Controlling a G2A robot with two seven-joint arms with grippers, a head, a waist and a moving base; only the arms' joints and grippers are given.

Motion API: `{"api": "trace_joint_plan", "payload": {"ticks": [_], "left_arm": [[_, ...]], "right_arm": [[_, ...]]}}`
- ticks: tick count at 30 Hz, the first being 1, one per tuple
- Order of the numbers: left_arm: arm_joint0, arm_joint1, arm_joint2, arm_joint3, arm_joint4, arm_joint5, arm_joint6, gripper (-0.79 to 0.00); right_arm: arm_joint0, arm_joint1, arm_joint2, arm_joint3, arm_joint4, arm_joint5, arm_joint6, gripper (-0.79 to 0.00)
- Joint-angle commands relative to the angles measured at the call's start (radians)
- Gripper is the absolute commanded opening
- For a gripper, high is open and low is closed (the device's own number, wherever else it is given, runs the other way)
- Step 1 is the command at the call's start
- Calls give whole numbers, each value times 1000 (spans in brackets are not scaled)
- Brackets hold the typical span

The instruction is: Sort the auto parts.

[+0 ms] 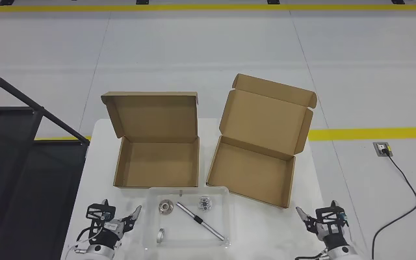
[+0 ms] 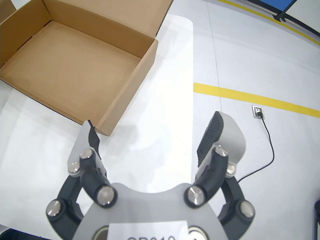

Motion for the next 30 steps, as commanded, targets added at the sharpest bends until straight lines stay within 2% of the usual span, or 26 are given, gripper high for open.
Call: {"api": "trace_joint_plan", "payload": {"ticks": [1, 8, 14, 19, 25, 30], "left_arm": [[0, 0, 0, 0, 0, 0, 0, 0], [15, -6, -40, -3, -122, -30, 91, 0], [62, -5, -133, 9, -312, -189, 213, 0], [75, -5, -181, 49, -418, -302, 264, 0], [112, -10, -187, 59, -422, -339, 320, 0], [114, -11, -186, 62, -425, -345, 326, 0]], "right_arm": [[0, 0, 0, 0, 1, 1, 0, 0], [-2, 2, -46, -98, -168, -36, 25, 0], [-37, 6, -170, -319, -542, -44, 119, 0], [-26, 3, -336, -439, -848, -127, 247, 0], [135, -28, -556, -378, -988, -288, 495, 0], [313, -81, -691, -228, -869, -286, 660, 0]]}}
